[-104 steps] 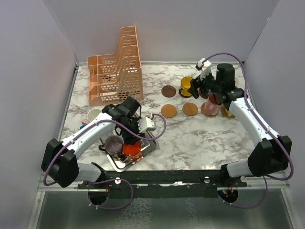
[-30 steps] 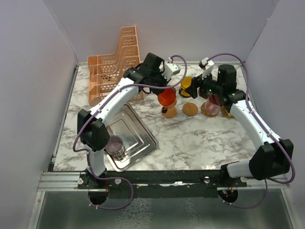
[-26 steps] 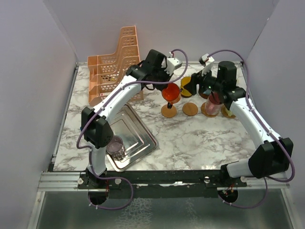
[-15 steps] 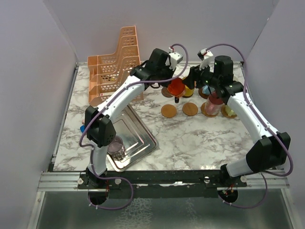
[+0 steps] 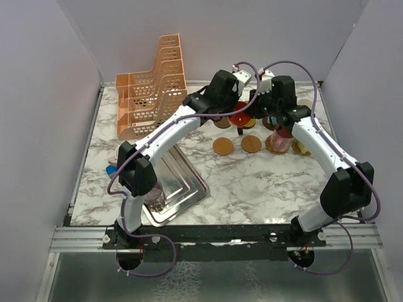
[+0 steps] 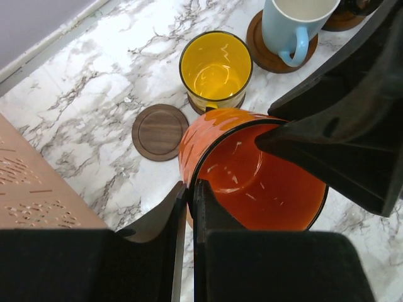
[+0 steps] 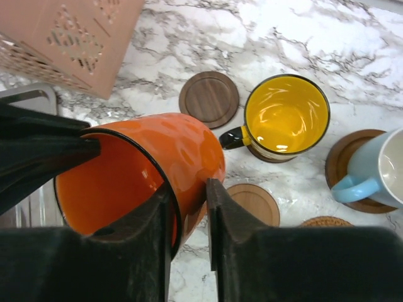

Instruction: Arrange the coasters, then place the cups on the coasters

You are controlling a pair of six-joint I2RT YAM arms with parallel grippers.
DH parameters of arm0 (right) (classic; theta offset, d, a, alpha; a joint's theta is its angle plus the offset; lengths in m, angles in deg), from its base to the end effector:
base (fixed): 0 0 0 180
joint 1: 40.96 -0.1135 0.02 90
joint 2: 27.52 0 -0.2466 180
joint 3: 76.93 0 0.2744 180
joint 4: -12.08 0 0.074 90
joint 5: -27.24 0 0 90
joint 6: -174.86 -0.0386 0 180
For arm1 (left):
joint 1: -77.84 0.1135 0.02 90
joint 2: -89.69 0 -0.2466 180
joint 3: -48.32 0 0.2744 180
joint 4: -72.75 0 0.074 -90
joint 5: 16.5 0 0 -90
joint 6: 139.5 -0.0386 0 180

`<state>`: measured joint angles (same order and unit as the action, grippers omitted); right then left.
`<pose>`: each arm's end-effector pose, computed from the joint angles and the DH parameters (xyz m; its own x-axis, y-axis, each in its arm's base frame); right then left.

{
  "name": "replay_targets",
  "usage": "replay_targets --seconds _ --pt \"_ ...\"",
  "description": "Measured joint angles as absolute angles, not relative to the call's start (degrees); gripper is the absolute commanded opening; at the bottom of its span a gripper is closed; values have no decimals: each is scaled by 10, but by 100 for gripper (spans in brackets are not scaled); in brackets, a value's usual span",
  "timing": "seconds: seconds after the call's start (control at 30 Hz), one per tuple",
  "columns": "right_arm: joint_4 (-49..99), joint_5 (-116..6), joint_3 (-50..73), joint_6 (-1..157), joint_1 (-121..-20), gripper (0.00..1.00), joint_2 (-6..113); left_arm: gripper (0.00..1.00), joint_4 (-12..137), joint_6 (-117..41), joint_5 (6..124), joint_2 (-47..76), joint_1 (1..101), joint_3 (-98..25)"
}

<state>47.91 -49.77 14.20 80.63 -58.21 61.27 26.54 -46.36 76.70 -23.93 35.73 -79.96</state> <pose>0.3623 0.1216 0.3097 -0.5601 -0.0986 -0.8226 -0.4278 0.8847 0.1852 0.3577 -0.3204 0.3500 -0.4223 0.3080 -0.8525 0.6120 0.7907 -0.0175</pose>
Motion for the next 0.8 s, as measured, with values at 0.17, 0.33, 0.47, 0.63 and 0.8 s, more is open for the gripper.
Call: replay_targets --seconds 0.17,0.33,0.47,0.63,0.8 --pt "485 -531 142 809 -583 7 623 0 288 -457 794 -245 344 -800" --pt "487 -548 135 810 -584 1 626 5 297 -464 785 -247 342 -800" --pt "484 -555 129 810 -585 1 626 19 297 -476 771 -247 342 -800" --pt "480 -567 105 810 -585 1 626 43 313 -497 739 -238 344 -779" --pt "479 -593 59 803 -585 1 620 54 330 -517 717 -200 344 -735"
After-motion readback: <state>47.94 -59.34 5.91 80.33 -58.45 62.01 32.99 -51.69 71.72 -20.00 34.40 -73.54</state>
